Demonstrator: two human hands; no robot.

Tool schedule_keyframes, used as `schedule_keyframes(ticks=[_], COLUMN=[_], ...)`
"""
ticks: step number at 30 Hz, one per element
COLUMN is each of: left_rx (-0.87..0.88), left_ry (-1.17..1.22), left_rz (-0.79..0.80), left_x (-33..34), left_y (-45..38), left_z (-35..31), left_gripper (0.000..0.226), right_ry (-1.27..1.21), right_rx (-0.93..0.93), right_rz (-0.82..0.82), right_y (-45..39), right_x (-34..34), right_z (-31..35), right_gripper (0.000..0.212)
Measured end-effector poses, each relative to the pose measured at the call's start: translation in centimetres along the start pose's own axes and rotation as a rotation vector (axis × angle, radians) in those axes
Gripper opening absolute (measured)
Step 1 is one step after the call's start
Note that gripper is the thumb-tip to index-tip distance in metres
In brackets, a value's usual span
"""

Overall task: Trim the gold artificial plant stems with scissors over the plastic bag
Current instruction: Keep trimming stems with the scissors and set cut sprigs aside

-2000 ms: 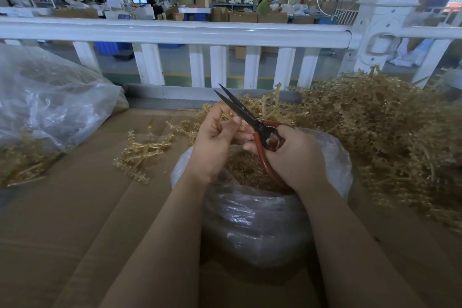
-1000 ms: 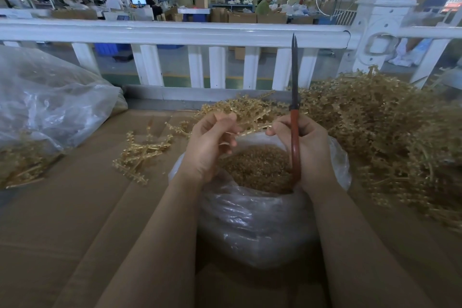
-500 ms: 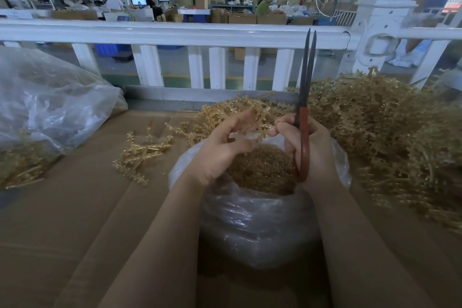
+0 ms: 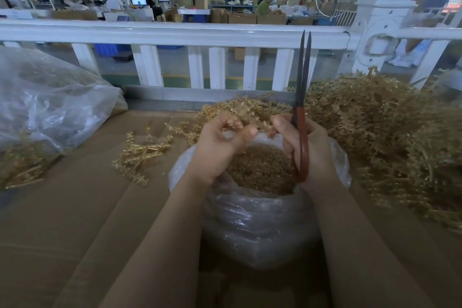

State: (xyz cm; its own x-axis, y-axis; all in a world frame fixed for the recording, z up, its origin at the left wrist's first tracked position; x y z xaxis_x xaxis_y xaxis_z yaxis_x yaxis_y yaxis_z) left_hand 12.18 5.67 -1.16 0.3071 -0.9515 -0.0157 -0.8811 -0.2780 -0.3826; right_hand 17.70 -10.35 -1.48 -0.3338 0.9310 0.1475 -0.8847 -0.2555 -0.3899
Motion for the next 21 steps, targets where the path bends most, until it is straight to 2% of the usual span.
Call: schedule_keyframes(ticks=[3, 6, 11, 14, 21], left_rx=[0.099, 0.152, -0.034, -0.105, -0.222], left_ry=[-0.028, -0.016, 0.143, 0.241, 0.094], left_rz=[-0.167, -0.181, -0.102, -0.048, -0.04], left_x=[-0.8, -1.1, -0.6, -0.4, 0.0], left_y=[-0.3, -0.3, -0.5, -0.7, -0.8], left_z=[-0.3, -0.6, 0.3, 0.4, 1.1], left_gripper=[0.028, 0.024, 0.014, 0.015, 0.011], right_ry=[0.027, 0.028, 0.036, 0.042, 0.04], right_rx=[0.011, 0.014, 0.028, 0.039, 0.068], right_rz=[0.013, 0.031, 0.035, 0.048, 0.051], right_y=[0.1, 0.3, 0.4, 0.4, 0.4], right_x=[0.3, 0.5, 0.6, 0.7, 0.8], right_z=[0.2, 0.2, 0.2, 0.2, 0.3], right_gripper=[0.027, 0.026, 0.026, 0.024, 0.028])
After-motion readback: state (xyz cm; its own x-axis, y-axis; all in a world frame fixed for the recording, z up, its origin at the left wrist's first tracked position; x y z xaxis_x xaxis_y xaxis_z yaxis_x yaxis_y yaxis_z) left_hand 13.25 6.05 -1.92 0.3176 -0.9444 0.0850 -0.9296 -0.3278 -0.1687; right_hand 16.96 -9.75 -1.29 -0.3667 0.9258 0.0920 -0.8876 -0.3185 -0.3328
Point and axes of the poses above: each hand's wrist, its own y-axis away from the middle knuckle, its own x-axis out of the palm, z = x × y, the point moved 4 cm from there along -y, towards the middle knuckle, and after that the axes turned 2 degrees about y, right-handed, at the moved point
